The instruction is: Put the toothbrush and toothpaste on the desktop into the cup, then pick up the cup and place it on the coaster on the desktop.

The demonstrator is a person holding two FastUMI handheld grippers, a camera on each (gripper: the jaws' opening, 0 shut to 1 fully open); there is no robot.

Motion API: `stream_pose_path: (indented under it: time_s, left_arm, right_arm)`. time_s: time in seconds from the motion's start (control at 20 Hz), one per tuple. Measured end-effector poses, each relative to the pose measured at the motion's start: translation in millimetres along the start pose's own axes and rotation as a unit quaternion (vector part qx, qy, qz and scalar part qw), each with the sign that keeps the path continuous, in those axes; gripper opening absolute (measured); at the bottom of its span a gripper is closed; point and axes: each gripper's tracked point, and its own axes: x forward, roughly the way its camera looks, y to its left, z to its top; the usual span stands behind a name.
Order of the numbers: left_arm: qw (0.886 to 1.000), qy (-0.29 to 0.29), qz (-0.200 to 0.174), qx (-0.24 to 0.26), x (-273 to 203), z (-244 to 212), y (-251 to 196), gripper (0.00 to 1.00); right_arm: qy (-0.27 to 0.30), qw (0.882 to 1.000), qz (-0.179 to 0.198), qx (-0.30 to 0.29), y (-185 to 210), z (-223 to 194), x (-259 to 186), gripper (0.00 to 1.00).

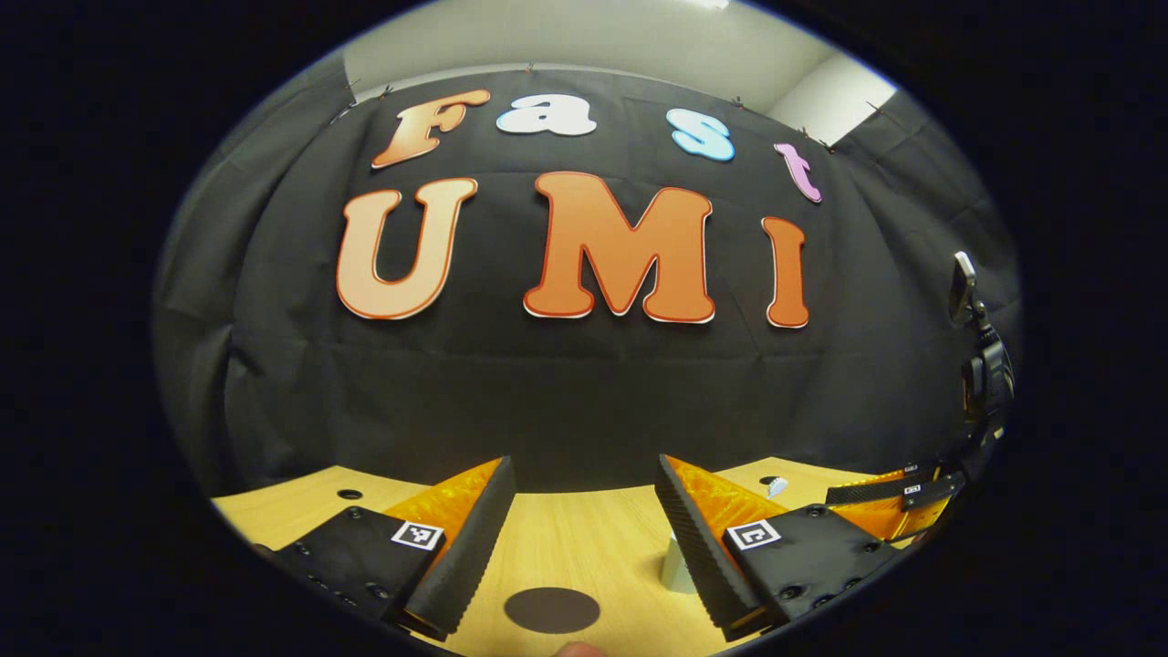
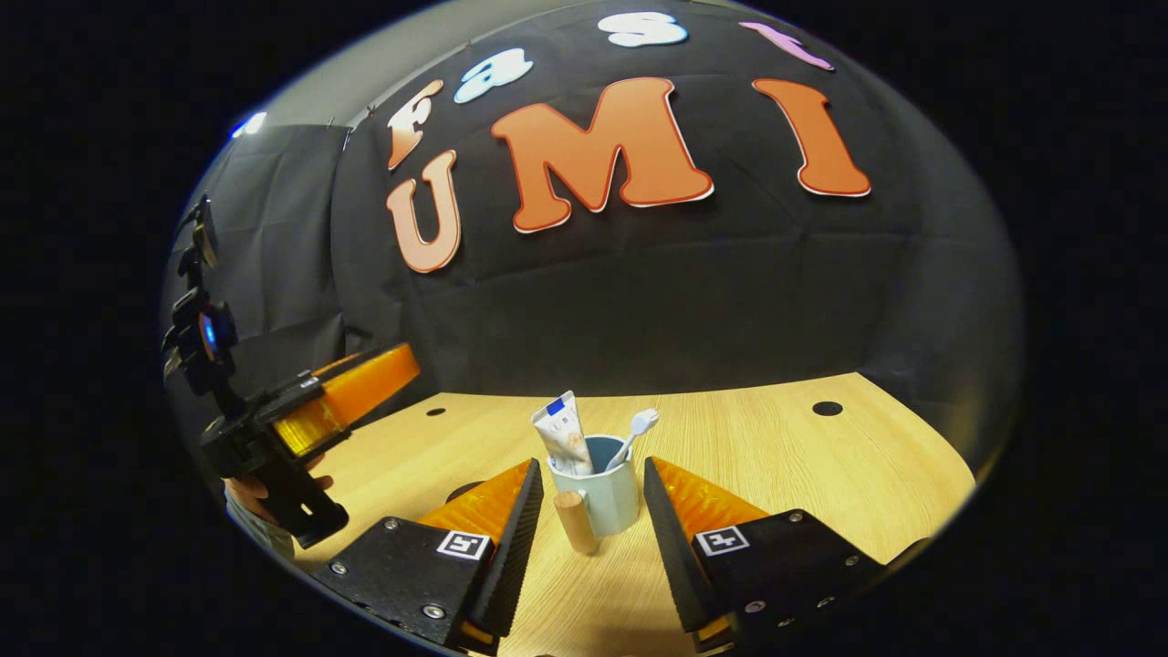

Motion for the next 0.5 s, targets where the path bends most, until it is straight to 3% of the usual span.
stream_pose_path:
  time_s: [0.25,0.5]
  left_arm:
    - [1.0,-0.025,0.001,0.018,-23.9,13.4,14.1,0.97]
    - [0.999,-0.015,0.019,0.025,-26.8,-6.6,34.6,0.97]
  right_arm:
    - [0.047,0.998,-0.026,-0.041,2.7,-7.1,15.9,0.67]
    - [0.105,0.992,-0.038,-0.062,11.7,-8.2,30.2,0.67]
